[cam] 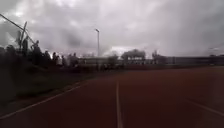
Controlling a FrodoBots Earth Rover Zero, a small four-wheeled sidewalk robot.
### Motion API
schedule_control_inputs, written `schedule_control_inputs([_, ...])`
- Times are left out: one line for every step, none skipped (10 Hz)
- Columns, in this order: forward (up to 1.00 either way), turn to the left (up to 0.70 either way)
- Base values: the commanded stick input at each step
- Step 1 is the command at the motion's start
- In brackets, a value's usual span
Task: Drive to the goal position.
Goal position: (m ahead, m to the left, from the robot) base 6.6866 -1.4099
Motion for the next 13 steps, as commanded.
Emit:
schedule_control_inputs([0.50,0.00])
schedule_control_inputs([0.50,0.00])
schedule_control_inputs([0.50,0.00])
schedule_control_inputs([0.50,0.00])
schedule_control_inputs([0.50,0.00])
schedule_control_inputs([0.50,0.00])
schedule_control_inputs([0.50,0.00])
schedule_control_inputs([0.50,0.00])
schedule_control_inputs([0.50,0.00])
schedule_control_inputs([0.50,0.00])
schedule_control_inputs([0.50,0.00])
schedule_control_inputs([0.50,0.00])
schedule_control_inputs([0.50,0.00])
